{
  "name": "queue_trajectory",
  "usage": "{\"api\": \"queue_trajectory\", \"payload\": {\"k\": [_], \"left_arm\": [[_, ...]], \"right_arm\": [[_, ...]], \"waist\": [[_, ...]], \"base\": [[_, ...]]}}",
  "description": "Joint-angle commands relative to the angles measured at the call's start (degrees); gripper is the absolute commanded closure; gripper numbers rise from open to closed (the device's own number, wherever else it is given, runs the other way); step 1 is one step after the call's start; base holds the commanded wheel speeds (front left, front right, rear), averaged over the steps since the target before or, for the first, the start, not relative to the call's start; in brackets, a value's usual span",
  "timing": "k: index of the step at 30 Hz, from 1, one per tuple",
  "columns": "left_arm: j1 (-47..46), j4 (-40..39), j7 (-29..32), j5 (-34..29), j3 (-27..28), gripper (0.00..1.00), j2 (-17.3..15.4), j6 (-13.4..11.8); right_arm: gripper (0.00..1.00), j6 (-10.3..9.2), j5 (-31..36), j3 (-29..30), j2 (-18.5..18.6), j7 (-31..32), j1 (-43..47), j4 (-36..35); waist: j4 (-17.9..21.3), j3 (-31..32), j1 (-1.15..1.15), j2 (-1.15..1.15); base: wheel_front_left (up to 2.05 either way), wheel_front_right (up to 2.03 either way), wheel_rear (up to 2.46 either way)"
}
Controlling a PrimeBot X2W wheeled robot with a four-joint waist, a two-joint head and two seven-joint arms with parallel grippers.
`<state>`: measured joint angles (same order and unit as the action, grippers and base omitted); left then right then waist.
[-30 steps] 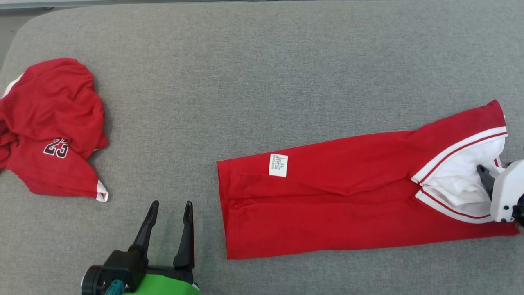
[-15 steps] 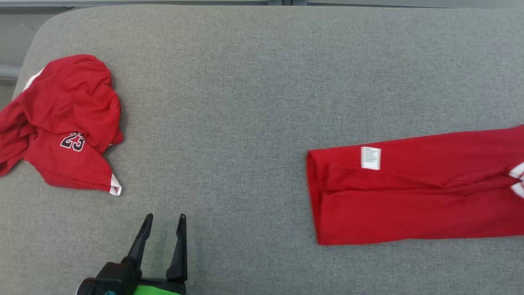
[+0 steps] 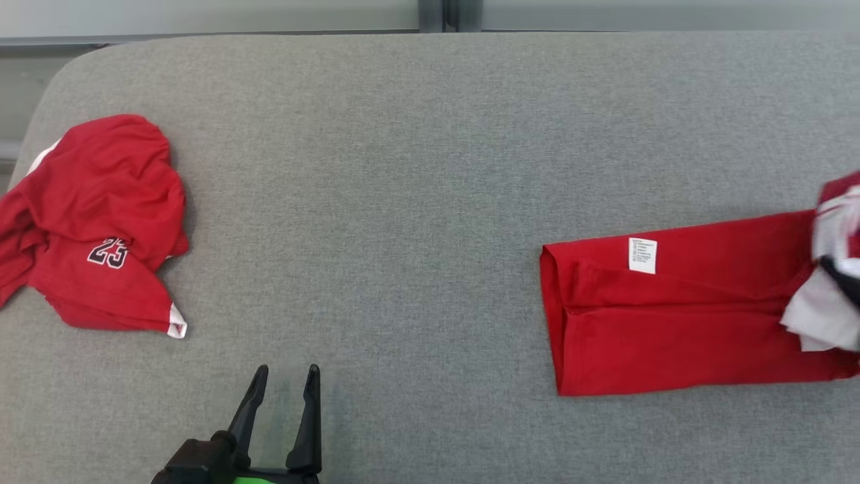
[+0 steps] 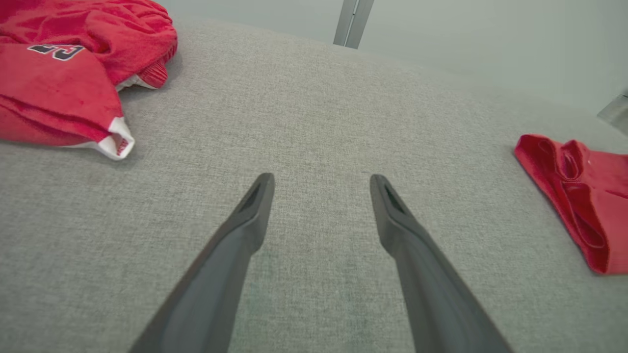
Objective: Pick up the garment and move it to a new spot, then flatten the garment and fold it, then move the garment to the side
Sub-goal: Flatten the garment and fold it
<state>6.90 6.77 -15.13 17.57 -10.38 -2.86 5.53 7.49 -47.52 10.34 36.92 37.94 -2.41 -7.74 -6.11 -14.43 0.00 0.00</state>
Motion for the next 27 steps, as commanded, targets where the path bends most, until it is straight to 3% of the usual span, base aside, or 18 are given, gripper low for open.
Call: {"api": "queue_trajectory", "payload": {"k": [1,5,12,18,19,20,21,24,27], "left_arm": [[-0.8,0.1,0.0,0.1,0.1,0.0,-0.1,-0.4],[-1.9,0.6,0.0,0.1,-0.3,0.0,-0.1,-0.9],[-2.8,2.3,0.0,-1.6,-1.1,0.0,-0.1,-0.2],[-2.4,3.0,0.0,-0.7,-1.6,0.0,-0.1,-0.3],[-2.1,3.1,0.0,-0.4,-1.7,0.0,-0.1,-0.3],[-1.8,3.3,0.0,-0.1,-2.0,0.0,-0.1,-0.4],[-1.7,3.4,0.0,0.0,-2.1,0.0,-0.1,-0.4],[-0.9,3.6,0.0,0.7,-2.6,0.0,-0.1,-0.8],[0.3,3.4,0.0,1.2,-2.1,0.0,-0.1,-1.3]], "right_arm": [[1.0,0.01,1.2,-2.8,-2.2,0.8,0.9,-2.4],[1.0,0.01,5.3,-11.0,-10.3,-0.2,0.4,-5.6],[1.0,0.01,14.2,-18.3,-23.0,-7.1,-3.9,2.5],[1.0,0.01,18.3,-20.7,-27.0,-12.1,-4.6,7.9],[0.9,0.01,18.8,-21.2,-27.4,-13.0,-4.7,8.3],[0.56,0.01,19.0,-21.6,-28.0,-14.1,-4.6,8.8],[0.0,0.01,19.7,-22.0,-28.1,-15.1,-4.5,9.0],[0.0,0.0,24.0,-24.3,-25.8,-18.9,-3.2,7.7],[0.0,0.01,25.1,-25.8,-26.7,-22.4,-0.1,4.5]], "waist": [[1.4,0.2,0.0,0.0],[2.6,-0.1,0.0,0.0],[3.1,-0.3,0.0,0.0],[2.0,0.2,0.0,0.0],[1.9,0.4,0.0,0.0],[1.7,0.8,0.0,0.0],[1.5,1.1,0.0,0.0],[0.7,2.8,0.0,0.0],[0.3,4.6,0.0,0.0]], "base": [[0.0,0.0,0.0],[0.0,0.0,0.0],[0.0,0.0,0.0],[0.0,0.0,0.0],[0.0,0.0,0.0],[0.0,0.0,0.0],[0.0,0.0,0.0],[0.0,0.0,0.0],[0.0,0.0,0.0]]}}
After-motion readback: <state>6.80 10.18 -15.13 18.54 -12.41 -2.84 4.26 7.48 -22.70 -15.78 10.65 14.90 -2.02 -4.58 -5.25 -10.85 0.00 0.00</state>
